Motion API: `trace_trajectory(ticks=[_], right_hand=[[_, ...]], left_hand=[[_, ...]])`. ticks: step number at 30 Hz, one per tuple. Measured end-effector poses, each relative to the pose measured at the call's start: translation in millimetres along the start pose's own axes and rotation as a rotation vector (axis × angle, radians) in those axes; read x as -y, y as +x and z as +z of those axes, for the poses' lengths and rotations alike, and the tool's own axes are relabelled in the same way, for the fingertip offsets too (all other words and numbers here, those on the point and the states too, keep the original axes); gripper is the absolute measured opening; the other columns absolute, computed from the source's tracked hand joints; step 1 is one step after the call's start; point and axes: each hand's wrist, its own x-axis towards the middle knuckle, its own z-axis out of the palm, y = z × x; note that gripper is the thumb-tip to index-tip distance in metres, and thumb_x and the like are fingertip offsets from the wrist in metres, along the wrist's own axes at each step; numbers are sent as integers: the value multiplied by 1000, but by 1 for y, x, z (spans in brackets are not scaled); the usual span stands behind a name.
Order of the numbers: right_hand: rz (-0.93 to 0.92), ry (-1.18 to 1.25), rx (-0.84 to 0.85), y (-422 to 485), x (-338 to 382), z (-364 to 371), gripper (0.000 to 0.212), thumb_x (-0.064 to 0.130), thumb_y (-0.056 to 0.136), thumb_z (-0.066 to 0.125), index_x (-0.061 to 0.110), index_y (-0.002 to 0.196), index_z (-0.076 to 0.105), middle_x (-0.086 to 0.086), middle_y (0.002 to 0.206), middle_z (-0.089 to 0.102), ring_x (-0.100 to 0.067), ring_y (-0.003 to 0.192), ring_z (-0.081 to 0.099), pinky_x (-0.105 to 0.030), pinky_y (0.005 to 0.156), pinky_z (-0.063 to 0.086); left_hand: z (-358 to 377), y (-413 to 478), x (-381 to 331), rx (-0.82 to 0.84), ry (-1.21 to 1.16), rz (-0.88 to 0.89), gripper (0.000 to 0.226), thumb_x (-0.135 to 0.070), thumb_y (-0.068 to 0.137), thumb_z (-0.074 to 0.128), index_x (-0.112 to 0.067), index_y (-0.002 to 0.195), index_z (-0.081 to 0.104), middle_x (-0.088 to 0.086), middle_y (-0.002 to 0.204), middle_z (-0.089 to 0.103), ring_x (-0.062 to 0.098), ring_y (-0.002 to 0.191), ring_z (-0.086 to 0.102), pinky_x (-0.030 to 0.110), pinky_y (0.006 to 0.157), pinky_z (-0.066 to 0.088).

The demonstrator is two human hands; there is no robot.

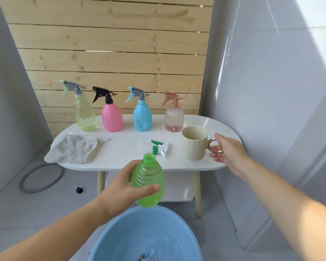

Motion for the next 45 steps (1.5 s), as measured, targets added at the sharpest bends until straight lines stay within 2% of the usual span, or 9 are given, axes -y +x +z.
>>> trace_trajectory(ticks=[8,13,23,29,32,35,37,41,45], right_hand=[[81,34,-33,35,-13,-9,25,37,96,56,13,93,56,-14,95,60,-27,72,62,-35,67,52],[96,40,-70,50,-20,-10,29,36,97,54,9,105,57,-16,105,55,-33,78,66,-36,69,57],[54,-23,-131,55,-22,-10,32,43,97,54,12,102,58,-14,102,59,-31,79,70,-45,84,60],[26,-223,-179,50,-20,-9,36,47,99,47,15,113,58,-3,93,60,-25,75,68,-38,69,57],[22,-290,-214,48,-17,-9,42,53,95,47,18,116,57,-3,101,62,-26,80,68,-37,69,56],[-85,-486,-378,41,-4,-7,52,60,89,45,23,125,54,-9,129,53,-29,100,61,-42,89,49],[-274,-507,-449,30,15,1,44,52,94,44,19,121,54,-8,127,52,-25,99,56,-39,89,46],[-566,-454,-264,-3,61,44,23,39,95,52,20,87,62,8,84,64,-14,79,58,-29,67,43],[-553,-531,85,-17,67,97,21,34,91,58,22,75,66,10,62,60,-18,65,60,-37,65,56]], left_hand=[[20,28,-8,43,-39,2,54,-14,75,85,-19,124,64,-3,108,76,9,100,72,15,77,55],[27,38,-5,60,-55,-5,51,-8,77,84,-19,123,64,-3,107,76,7,96,73,14,75,54],[22,46,0,68,-102,-2,61,-26,66,86,-21,123,65,0,110,76,16,104,72,21,80,57],[22,42,-2,66,-91,-12,58,-16,70,92,-20,122,65,-1,109,76,13,101,73,15,75,54],[20,41,-2,69,-95,-12,57,-14,74,91,-20,124,65,-1,110,76,10,101,72,15,76,54],[18,40,-1,60,-99,-6,62,-23,67,88,-22,124,65,-2,111,76,10,102,72,16,78,55],[15,40,-2,56,-94,-10,61,-18,70,92,-23,124,65,-3,111,76,10,102,72,15,78,55],[8,37,-2,35,-84,-13,53,-10,78,86,-22,124,64,-4,109,76,6,99,72,14,76,54],[-3,34,1,18,-91,-16,54,-13,77,89,-23,123,64,-4,109,76,7,99,72,15,77,54]])
